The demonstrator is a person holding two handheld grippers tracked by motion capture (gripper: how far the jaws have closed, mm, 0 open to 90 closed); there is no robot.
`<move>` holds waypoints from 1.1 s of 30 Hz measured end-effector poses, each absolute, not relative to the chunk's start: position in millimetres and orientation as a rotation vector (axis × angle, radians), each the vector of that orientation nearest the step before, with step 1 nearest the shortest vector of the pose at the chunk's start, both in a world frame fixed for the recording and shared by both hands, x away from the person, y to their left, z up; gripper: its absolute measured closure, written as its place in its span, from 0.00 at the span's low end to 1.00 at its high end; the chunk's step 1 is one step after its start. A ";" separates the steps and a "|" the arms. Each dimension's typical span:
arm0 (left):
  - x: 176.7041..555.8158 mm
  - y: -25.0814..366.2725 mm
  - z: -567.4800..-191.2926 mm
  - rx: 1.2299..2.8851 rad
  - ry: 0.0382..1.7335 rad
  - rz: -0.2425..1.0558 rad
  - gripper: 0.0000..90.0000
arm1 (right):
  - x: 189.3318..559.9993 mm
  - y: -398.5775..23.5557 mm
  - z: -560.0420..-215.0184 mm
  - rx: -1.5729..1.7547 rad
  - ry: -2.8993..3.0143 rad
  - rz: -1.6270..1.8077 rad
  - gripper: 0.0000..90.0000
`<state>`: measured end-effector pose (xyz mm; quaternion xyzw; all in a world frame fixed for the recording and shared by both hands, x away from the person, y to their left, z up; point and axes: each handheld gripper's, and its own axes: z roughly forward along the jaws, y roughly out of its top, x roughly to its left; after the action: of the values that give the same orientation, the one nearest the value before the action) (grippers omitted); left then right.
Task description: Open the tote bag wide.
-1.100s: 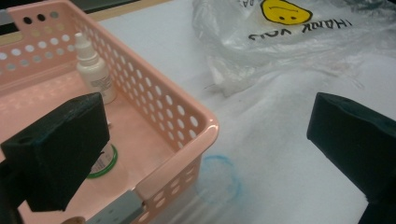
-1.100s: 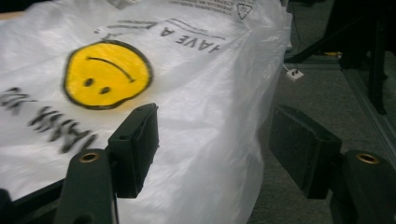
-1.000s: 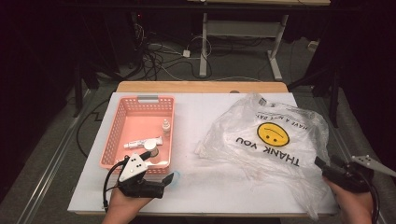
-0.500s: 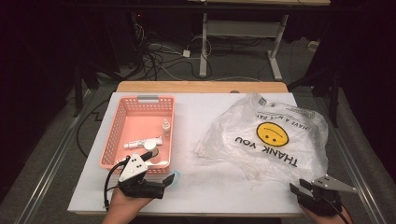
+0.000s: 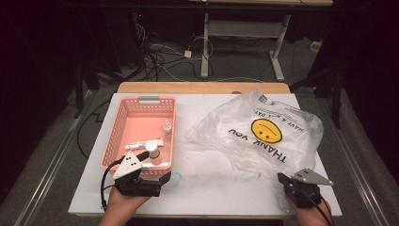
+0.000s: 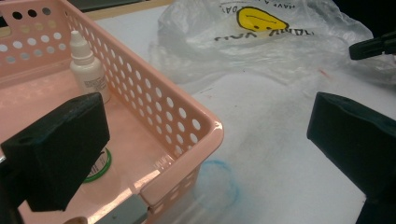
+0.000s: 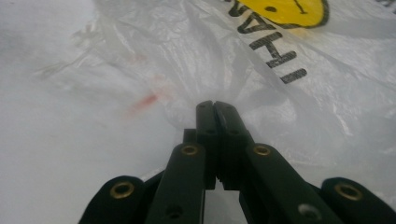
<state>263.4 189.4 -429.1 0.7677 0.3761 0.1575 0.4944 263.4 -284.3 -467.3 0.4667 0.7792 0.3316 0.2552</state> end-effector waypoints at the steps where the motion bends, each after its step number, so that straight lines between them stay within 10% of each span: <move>1: 263.3 189.6 -429.3 1.860 0.910 0.382 0.00 | 265.0 -272.7 -467.8 1.242 2.135 0.902 0.99; 12: 264.2 195.1 -429.7 1.829 0.902 0.377 0.00 | 254.1 -203.8 -467.0 1.078 2.257 1.025 0.93; 19: 264.0 197.4 -428.9 1.812 0.906 0.382 0.00 | 243.2 -178.7 -464.0 0.986 2.312 1.110 0.72; 27: 263.7 197.9 -428.8 1.801 0.915 0.405 0.00 | 242.9 -209.2 -435.8 1.004 2.166 1.254 0.48; 33: 262.9 196.8 -428.3 1.809 0.910 0.394 0.00 | 262.3 -245.7 -429.6 1.086 2.061 1.217 0.50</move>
<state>262.9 196.8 -428.3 0.7526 0.3785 0.1638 0.5133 262.3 -245.7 -429.6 0.3996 0.7586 0.4477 0.2538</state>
